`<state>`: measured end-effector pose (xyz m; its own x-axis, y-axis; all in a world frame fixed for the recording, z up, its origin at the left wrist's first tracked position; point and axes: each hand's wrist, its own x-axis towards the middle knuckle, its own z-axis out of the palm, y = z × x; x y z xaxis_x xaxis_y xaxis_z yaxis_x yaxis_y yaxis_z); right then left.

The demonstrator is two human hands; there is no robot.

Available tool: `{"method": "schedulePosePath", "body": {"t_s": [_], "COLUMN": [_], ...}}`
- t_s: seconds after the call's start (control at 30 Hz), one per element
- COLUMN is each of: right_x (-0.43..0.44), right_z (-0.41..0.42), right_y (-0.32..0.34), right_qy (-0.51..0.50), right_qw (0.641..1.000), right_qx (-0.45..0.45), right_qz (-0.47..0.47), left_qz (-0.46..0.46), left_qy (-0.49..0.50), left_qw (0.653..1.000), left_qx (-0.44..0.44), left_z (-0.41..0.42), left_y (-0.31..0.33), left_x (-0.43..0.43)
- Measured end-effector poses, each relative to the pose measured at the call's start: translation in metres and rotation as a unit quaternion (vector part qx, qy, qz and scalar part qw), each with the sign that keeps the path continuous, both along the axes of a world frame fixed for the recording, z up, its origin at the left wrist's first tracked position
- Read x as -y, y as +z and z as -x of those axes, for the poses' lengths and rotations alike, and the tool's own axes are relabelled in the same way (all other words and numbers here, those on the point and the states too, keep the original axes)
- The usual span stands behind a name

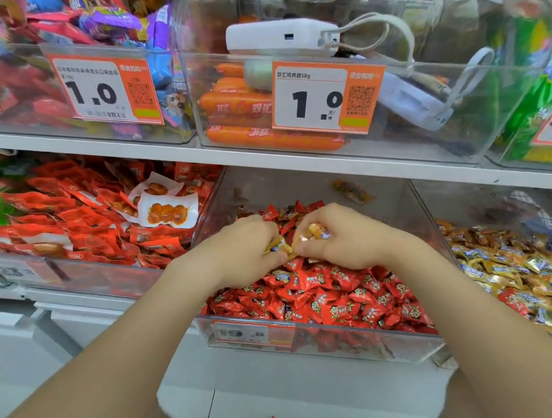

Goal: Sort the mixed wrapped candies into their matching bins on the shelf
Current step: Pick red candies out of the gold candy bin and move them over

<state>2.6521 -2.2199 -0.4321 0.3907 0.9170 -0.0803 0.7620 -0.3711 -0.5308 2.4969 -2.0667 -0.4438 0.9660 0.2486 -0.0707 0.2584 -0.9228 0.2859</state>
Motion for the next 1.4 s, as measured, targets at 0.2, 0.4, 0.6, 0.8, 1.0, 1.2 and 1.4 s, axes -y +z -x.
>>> {"method": "schedulePosePath", "body": {"t_s": [0.2, 0.4, 0.6, 0.8, 1.0, 1.2, 1.4], "right_x": [0.025, 0.039, 0.055, 0.079, 0.117, 0.178, 0.236], "right_z": [-0.003, -0.003, -0.002, -0.001, -0.01, -0.051, -0.089], "right_y": [0.011, 0.01, 0.015, 0.022, 0.032, 0.023, -0.002], "right_qy": [-0.141, -0.164, -0.107, -0.106, -0.144, -0.347, -0.33], "right_qw": [0.938, 0.892, 0.85, 0.85, 0.798, 0.895, 0.937], "right_qx": [-0.284, -0.403, -0.489, -0.481, -0.544, -0.164, -0.022], "right_qz": [-0.143, -0.124, -0.161, -0.187, -0.215, -0.226, -0.116], "left_qz": [0.147, 0.33, 0.484, 0.66, 0.725, 0.524, 0.38], "left_qy": [0.06, 0.143, 0.15, 0.145, 0.157, 0.154, 0.022], "left_qw": [0.977, 0.922, 0.848, 0.73, 0.662, 0.824, 0.911], "left_qx": [0.143, 0.143, 0.157, 0.1, 0.107, 0.15, 0.159], "left_z": [0.008, 0.001, -0.019, -0.034, -0.047, -0.058, -0.061], "left_y": [0.017, 0.019, 0.015, 0.02, 0.019, 0.003, 0.022], "left_x": [0.011, 0.032, 0.058, 0.08, 0.098, 0.112, 0.173]}}
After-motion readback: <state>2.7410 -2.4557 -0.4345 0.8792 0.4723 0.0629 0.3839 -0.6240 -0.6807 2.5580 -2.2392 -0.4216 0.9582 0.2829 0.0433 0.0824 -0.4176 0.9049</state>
